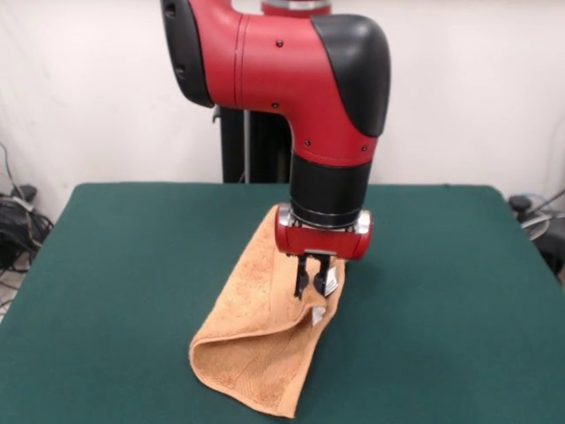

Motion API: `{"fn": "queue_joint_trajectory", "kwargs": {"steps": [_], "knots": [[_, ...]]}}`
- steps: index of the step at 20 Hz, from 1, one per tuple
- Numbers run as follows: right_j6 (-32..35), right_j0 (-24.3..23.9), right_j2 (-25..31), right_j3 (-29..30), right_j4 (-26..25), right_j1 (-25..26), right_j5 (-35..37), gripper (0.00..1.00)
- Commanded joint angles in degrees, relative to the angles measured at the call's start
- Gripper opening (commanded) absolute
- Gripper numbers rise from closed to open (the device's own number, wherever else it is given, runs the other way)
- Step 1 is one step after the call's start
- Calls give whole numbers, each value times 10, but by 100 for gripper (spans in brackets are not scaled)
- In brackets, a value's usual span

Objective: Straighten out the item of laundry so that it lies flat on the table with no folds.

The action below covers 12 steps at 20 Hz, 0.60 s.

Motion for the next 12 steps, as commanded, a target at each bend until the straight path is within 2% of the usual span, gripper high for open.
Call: {"fn": "queue_joint_trajectory", "kwargs": {"steps": [1, 12], "knots": [[21, -9, 44, 17, -10, -7, 21, 0], [18, -15, 50, 19, -10, -10, 21, 0]]}}
